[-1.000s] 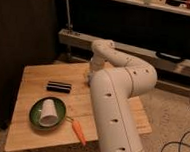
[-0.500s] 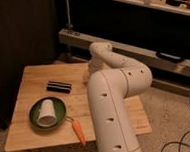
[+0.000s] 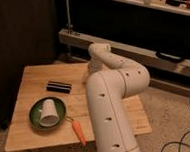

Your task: Wipe the white sponge on the table

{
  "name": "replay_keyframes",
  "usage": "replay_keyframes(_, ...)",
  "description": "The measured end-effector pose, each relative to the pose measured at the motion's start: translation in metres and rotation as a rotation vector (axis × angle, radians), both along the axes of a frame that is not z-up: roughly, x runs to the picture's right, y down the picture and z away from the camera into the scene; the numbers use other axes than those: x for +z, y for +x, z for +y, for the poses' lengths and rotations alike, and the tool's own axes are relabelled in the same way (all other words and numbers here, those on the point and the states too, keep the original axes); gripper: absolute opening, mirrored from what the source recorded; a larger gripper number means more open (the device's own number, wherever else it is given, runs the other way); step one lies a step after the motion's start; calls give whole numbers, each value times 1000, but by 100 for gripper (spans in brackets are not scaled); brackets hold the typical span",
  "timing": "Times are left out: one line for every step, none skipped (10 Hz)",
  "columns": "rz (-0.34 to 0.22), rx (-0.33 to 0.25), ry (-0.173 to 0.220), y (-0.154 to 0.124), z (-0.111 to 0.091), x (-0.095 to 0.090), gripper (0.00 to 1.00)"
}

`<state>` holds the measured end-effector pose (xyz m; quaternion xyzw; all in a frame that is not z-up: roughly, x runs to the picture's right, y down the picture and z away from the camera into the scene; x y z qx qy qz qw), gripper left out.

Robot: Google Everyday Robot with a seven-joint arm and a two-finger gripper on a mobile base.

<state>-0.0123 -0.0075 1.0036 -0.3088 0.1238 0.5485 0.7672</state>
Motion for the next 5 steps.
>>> replay_keyframes(0, -3, -1, -1, 0, -1, 72)
replay_keyframes(0, -3, -1, -1, 0, -1, 72)
replay_keyframes(4, -3, -3, 0, -1, -1, 67)
replay_keyframes(12, -3, -10, 1, -1, 0, 59)
replay_keyframes(22, -2, -17, 2, -1, 1, 57)
